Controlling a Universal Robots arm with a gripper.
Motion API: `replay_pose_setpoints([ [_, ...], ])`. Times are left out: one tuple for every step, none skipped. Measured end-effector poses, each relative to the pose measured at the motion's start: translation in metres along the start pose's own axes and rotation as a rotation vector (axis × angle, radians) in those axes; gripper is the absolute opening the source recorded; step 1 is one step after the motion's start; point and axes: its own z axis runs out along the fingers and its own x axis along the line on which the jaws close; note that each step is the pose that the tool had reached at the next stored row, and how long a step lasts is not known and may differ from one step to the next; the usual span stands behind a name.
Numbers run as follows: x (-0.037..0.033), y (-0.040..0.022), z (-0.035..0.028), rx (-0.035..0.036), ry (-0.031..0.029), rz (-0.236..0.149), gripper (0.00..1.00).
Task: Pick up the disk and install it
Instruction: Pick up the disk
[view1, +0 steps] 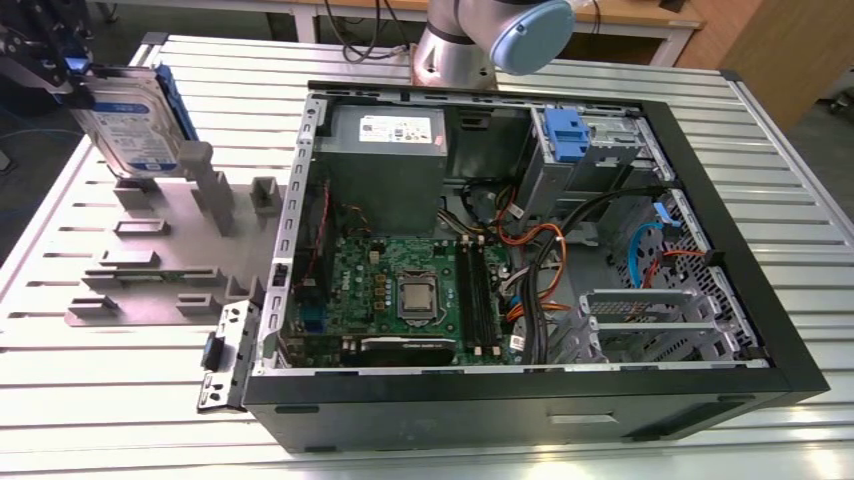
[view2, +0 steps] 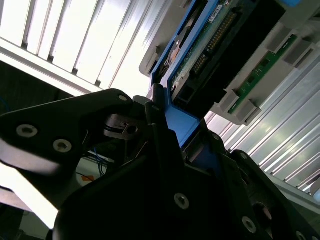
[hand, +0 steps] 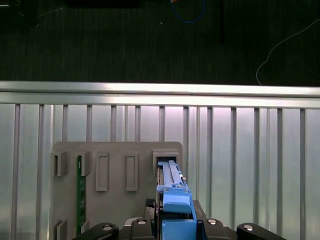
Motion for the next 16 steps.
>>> replay_pose_setpoints([
  [0.0000, 0.0000, -0.0002, -0.0001, 0.0000, 0.000, 0.36],
  [0.0000, 0.0000, -0.0005, -0.0001, 0.0001, 0.000, 0.36],
  [0.0000, 0.0000, -0.0007, -0.0001, 0.0001, 0.000, 0.36],
  [0.0000, 0.0000, -0.0009, 0.0000, 0.0000, 0.000, 0.36],
  [0.0000, 0.0000, -0.0010, 0.0001, 0.0000, 0.000, 0.36],
  [0.0000, 0.0000, -0.0011, 0.0000, 0.0000, 0.000, 0.36],
  [0.0000, 0.0000, -0.0015, -0.0002, 0.0001, 0.000, 0.36],
  [0.0000, 0.0000, -0.0019, -0.0004, 0.0002, 0.000, 0.36],
  [-0.0001, 0.0000, -0.0024, -0.0004, 0.0002, 0.000, 0.36],
  [-0.0001, 0.0000, -0.0028, -0.0003, 0.0001, 0.000, 0.36],
  [-0.0001, 0.0000, -0.0033, -0.0002, 0.0001, 0.000, 0.36],
  [-0.0001, 0.0000, -0.0037, -0.0001, 0.0000, 0.000, 0.36],
  [-0.0001, 0.0000, -0.0040, 0.0000, 0.0000, 0.000, 0.36],
  [-0.0001, 0.0000, -0.0043, 0.0000, 0.0000, 0.000, 0.36],
  [-0.0001, 0.0000, -0.0045, 0.0000, 0.0000, 0.000, 0.36],
  [-0.0001, 0.0000, -0.0046, -0.0001, 0.0000, 0.000, 0.36],
])
